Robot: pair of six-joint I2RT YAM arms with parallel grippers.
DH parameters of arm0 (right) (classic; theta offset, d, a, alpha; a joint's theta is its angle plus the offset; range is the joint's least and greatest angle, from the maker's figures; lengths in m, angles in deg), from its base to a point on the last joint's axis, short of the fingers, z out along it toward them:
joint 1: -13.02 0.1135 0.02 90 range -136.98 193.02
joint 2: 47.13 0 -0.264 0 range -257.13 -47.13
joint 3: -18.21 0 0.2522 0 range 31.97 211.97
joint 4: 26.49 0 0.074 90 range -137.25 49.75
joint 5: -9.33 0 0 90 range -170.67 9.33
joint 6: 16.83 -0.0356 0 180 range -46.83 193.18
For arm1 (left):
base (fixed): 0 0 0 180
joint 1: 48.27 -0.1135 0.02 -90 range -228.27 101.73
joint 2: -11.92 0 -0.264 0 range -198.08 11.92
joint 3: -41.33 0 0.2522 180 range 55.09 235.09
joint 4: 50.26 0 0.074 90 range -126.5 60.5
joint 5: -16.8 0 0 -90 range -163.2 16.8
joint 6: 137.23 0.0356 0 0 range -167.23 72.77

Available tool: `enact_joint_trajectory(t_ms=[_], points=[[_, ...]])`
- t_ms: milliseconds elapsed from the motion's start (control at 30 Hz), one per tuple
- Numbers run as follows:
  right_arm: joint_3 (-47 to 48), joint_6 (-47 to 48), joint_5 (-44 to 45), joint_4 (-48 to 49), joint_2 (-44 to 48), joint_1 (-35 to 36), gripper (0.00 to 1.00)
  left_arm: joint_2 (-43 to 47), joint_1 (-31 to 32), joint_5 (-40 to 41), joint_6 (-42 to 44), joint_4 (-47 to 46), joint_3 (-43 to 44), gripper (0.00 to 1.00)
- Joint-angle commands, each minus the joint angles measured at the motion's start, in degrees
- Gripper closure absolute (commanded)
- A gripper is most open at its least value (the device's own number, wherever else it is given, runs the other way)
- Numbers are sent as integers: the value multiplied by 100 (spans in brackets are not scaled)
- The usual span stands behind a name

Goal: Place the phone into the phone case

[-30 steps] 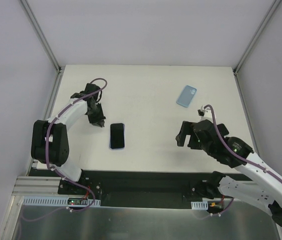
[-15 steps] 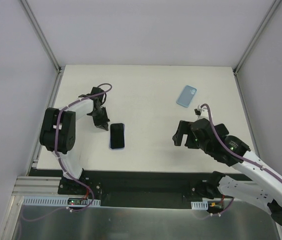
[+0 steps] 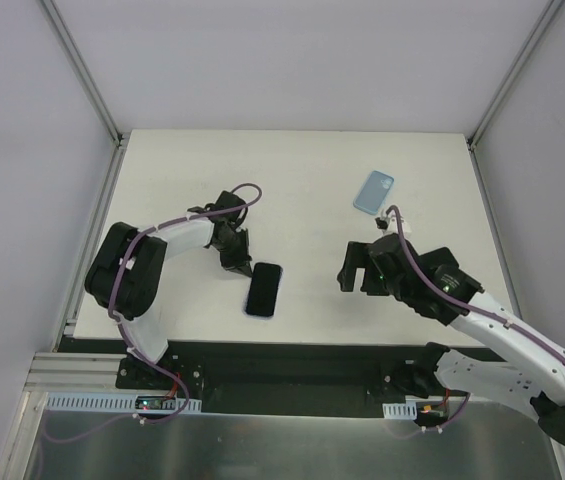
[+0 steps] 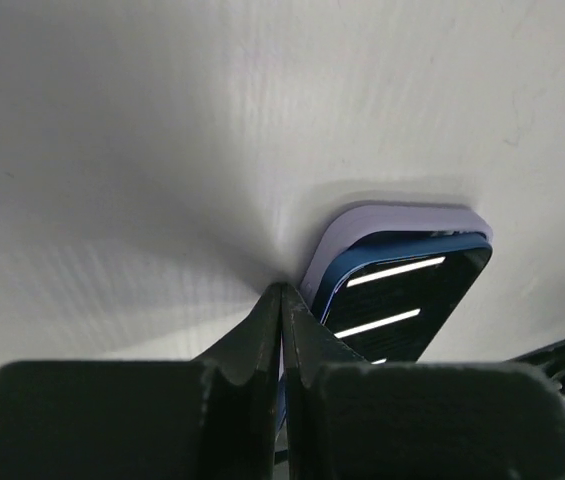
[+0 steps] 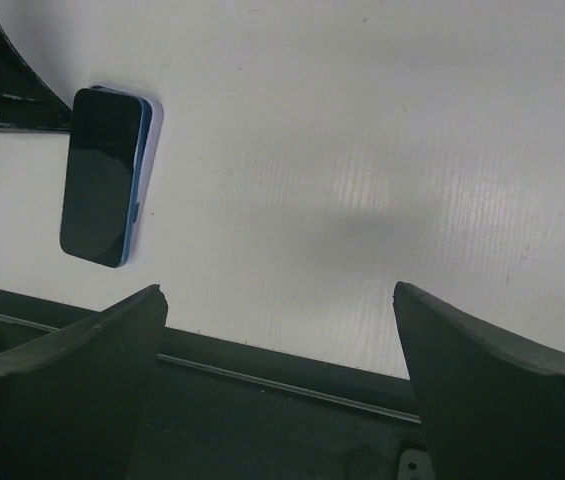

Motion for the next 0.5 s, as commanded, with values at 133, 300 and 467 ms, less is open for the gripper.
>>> enact_joint_trajectory(t_ms=[133, 300, 467], points=[[-260, -39, -353, 742, -414, 14, 3, 655, 192, 74, -257, -28, -813, 100], [-576, -66, -1336, 1726, -1054, 14, 12, 1076, 235, -460, -309, -239, -1182, 100], [-735, 84, -2146, 2800, -1705, 14, 22, 1279, 446, -743, -468, -564, -1525, 100]])
